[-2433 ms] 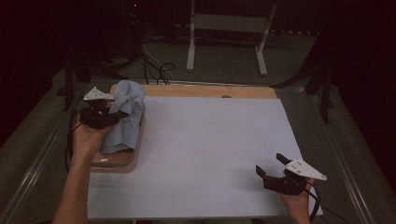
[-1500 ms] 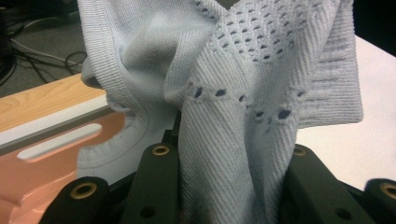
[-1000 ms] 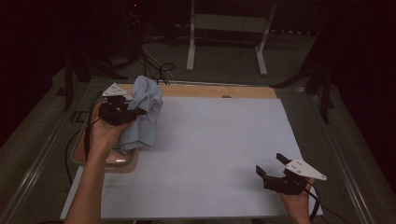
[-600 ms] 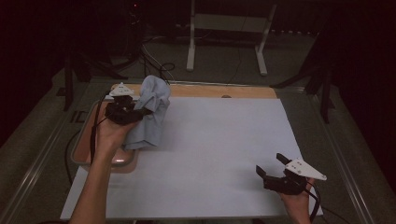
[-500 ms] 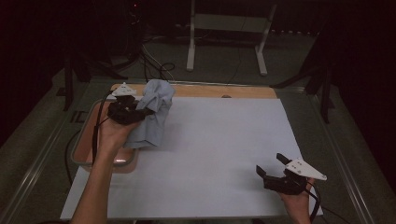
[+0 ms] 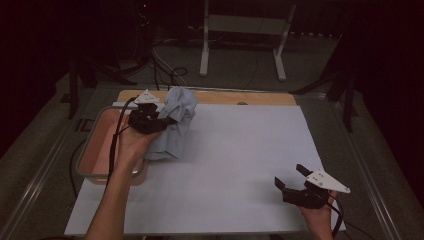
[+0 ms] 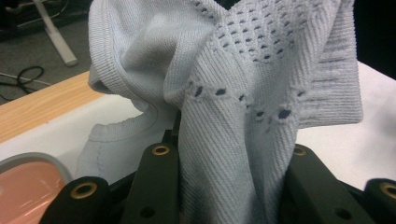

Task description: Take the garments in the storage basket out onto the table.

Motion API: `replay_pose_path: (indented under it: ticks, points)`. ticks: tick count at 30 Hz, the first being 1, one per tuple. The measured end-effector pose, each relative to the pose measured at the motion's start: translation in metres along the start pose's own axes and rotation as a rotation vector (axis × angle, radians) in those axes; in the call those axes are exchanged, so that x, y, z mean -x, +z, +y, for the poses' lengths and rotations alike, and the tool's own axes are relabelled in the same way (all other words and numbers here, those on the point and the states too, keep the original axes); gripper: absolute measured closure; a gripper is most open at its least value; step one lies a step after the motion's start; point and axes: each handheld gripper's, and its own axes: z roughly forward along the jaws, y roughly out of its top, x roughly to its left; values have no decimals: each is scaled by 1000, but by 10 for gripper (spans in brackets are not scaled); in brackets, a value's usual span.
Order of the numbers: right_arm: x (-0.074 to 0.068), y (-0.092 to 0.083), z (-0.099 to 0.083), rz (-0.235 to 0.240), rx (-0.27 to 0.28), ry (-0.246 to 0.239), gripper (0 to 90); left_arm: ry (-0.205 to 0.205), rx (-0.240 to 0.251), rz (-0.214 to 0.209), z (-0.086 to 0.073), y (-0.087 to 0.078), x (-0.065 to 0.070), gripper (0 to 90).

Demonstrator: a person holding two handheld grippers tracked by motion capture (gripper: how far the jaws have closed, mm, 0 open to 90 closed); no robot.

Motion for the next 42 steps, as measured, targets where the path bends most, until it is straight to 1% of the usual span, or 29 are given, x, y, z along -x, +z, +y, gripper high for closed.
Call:
replay_pose_path:
  ticks: [9,23,36,39,42]
  points:
    - [0,-1,0,0,2,3,73,8,-17,-22,1,15,9,711]
    - [0,0,0,3,2,3,73,4,-34,-53,-2,36,21,711]
    - [-1,-1,0,5,0,0,73,-10,-64,-87,-10,59,32,709]
    - [-1,-1,0,7,0,-2,73,-15,-73,-100,-13,64,34,708]
    - [-1,0,0,7,0,0,73,-16,-77,-103,-15,67,36,707]
